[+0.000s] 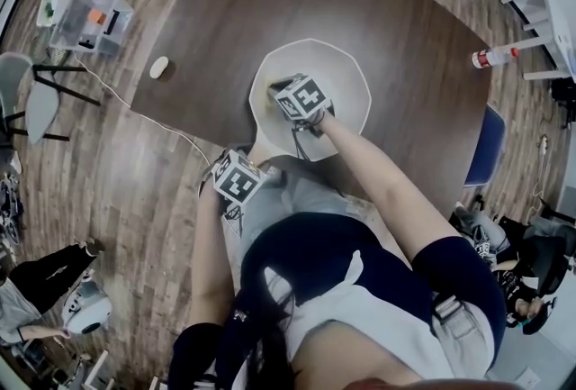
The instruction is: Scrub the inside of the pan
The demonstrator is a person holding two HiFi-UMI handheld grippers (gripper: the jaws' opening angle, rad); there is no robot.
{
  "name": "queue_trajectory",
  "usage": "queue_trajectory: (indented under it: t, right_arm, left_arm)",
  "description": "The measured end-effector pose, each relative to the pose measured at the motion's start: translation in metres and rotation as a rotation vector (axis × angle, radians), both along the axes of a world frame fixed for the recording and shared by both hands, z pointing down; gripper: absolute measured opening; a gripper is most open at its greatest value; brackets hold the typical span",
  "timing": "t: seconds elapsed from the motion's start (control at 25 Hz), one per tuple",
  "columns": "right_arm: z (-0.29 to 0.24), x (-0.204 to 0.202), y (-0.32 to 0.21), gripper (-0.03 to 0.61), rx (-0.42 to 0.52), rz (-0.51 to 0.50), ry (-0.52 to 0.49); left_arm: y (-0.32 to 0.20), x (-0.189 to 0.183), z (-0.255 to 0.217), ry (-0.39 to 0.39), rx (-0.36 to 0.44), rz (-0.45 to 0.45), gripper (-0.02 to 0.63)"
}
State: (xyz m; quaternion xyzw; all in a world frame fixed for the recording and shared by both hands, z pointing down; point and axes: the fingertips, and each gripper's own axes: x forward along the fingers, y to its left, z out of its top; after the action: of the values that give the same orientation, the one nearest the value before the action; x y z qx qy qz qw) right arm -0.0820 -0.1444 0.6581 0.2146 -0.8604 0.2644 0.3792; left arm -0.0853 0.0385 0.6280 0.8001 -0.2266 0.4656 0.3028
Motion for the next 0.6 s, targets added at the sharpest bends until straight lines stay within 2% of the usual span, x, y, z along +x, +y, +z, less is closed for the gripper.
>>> queue_trajectory:
  t: [0.32,0.44,0.6]
  right_arm:
    - [0.005,0.015,-0.021,0.015,0.051,0.077,0.054]
    - [0.006,0.019,-0.026,0.015,0.063,0.095,0.073]
    - [0.008,0.027,-0.035,0.015,0.064,0.133,0.101]
  left_arm:
    - [-0.001,0.002,0.000,-0.001,0.004,-0.005,0.224]
    - [-0.005,-0.002,-0.002,-0.023,0.021,-0.005,0.224]
    - [0.001,0.001,0.001,-0.004,-0.008,0.000,0.224]
